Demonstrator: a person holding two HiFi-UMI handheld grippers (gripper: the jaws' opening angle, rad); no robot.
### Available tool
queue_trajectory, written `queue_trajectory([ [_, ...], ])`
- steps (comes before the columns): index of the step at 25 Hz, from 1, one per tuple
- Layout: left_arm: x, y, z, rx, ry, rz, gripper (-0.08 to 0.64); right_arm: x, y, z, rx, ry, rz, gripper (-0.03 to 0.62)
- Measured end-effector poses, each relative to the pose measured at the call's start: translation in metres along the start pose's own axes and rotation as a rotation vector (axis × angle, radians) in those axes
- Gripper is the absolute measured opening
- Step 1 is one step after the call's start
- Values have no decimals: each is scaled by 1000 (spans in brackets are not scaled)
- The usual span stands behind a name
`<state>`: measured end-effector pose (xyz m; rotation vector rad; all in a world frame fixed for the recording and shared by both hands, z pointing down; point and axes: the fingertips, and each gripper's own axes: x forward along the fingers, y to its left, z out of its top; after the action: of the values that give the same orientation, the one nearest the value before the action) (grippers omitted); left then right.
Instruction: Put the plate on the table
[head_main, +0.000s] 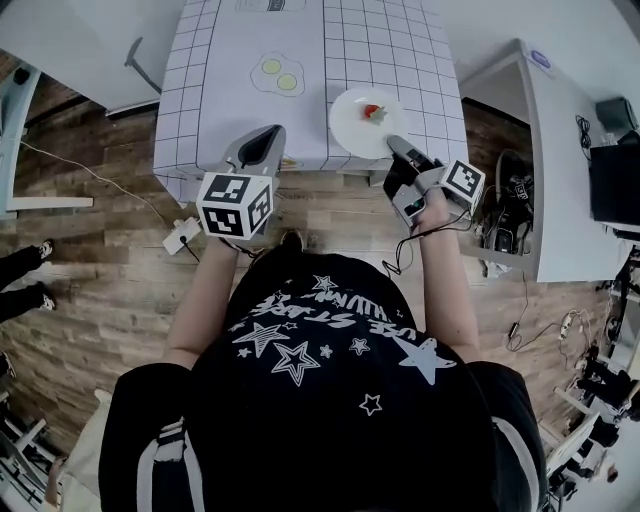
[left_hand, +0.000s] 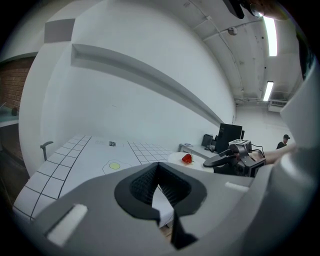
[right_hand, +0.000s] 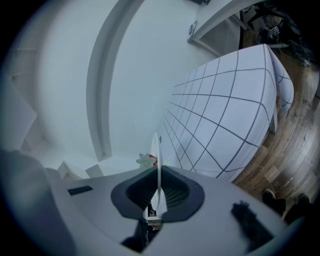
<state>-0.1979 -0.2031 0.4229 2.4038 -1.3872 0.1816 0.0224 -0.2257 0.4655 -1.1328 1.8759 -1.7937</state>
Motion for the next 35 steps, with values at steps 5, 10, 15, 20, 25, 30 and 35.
queue_trajectory([
  [5, 9, 18, 3, -15, 2, -14, 9, 14, 5, -2, -18, 2, -14, 21],
  [10, 20, 18, 3, -16, 11, -35, 9, 11, -1, 12, 1, -32, -28, 21],
  [15, 31, 14, 2, -18, 27, -18, 9, 13, -10, 23, 18, -15, -29, 21],
  [20, 46, 9, 4, -15, 30, 33, 9, 26, -14, 44, 10, 46, -13, 21],
  [25, 70, -2, 14, -35, 19, 92, 9, 39, -8, 81, -18, 110, 11, 21],
  [30, 105, -25, 22, -35, 14, 126, 9, 42, -9, 125, -36, 158, 36, 21],
  [35, 146, -57, 20, -30, 30, 128, 9, 32, -31, 170, -36, 162, 36, 21],
])
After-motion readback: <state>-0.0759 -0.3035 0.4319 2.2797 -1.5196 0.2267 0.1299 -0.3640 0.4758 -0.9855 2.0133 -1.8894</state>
